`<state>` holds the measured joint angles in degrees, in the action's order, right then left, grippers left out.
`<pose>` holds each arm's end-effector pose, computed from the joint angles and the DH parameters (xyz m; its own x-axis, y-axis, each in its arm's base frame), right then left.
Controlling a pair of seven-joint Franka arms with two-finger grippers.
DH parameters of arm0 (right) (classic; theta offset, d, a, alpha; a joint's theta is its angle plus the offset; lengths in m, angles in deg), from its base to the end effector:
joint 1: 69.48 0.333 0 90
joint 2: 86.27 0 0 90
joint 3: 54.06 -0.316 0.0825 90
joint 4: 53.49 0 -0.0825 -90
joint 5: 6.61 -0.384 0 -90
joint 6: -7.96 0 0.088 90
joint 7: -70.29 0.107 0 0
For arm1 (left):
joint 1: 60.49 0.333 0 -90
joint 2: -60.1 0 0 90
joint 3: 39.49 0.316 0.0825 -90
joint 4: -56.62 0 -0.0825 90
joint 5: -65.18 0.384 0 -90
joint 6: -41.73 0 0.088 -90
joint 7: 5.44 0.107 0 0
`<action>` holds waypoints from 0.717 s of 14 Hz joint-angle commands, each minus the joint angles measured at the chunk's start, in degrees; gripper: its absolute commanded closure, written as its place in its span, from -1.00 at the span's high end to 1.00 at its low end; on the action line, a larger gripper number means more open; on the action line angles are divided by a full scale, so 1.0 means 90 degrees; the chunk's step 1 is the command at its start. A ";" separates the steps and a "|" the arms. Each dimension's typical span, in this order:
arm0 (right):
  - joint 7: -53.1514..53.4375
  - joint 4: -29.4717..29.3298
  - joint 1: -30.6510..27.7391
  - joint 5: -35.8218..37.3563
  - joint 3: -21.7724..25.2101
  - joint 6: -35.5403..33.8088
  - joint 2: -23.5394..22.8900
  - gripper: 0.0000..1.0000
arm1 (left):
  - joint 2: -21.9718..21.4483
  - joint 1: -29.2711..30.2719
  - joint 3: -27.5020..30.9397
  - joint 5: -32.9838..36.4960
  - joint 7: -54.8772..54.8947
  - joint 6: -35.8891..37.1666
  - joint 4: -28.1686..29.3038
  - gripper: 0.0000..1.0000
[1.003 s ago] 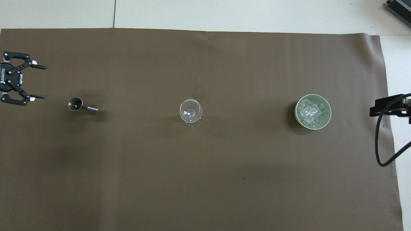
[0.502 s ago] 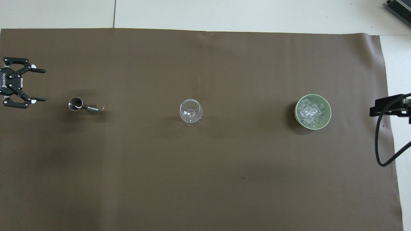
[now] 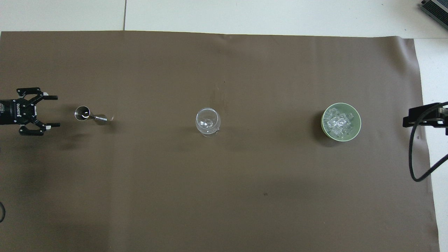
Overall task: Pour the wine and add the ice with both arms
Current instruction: 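Lower the left gripper around the silver jigger and close it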
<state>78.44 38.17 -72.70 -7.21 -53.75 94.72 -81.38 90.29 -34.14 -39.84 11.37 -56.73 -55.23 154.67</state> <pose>0.5211 -0.0311 0.6519 0.9794 -0.2018 -0.0017 -0.2018 -0.9794 -0.0108 0.5970 0.2058 0.2856 -0.1153 0.5217 -0.8453 0.9870 0.1562 -0.0382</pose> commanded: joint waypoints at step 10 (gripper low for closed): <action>-0.0134 0.0089 0.0006 -0.0041 0.0024 -0.0022 0.0110 1.00 | -0.0816 0.0003 -0.0058 -0.1638 0.1480 -0.0663 0.2161 1.00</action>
<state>78.44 38.17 -72.70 -7.21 -53.75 94.72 -81.38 85.48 -33.74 -40.06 -0.53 -44.47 -58.87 170.67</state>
